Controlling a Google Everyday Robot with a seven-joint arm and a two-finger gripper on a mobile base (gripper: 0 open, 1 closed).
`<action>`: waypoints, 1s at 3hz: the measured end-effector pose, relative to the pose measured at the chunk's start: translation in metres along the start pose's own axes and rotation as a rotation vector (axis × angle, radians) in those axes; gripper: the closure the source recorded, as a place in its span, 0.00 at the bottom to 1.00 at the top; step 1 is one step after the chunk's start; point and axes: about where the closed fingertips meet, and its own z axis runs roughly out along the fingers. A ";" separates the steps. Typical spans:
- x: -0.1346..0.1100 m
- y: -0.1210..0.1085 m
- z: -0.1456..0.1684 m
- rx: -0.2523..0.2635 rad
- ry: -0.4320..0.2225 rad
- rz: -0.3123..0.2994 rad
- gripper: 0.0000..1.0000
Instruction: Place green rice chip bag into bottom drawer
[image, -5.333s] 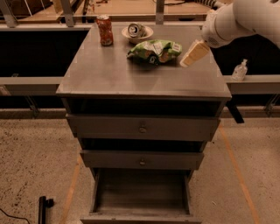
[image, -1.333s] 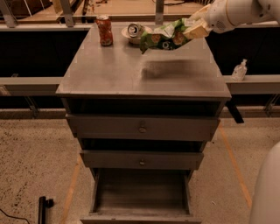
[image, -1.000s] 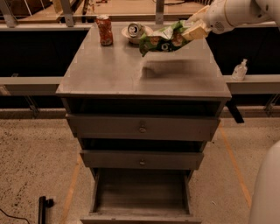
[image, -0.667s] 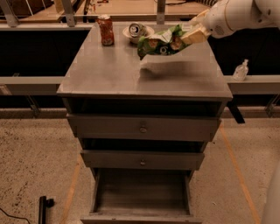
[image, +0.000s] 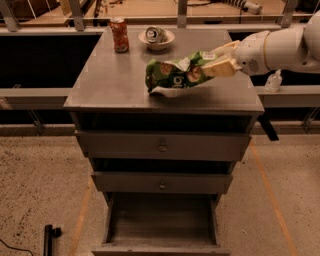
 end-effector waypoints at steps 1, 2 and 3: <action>0.020 0.025 0.009 -0.049 0.015 0.036 1.00; 0.018 0.023 0.010 -0.047 0.015 0.032 1.00; 0.020 0.038 0.015 -0.065 0.023 0.045 1.00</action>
Offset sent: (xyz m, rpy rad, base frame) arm -0.0160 0.0089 -0.0277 0.0110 0.0575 0.0227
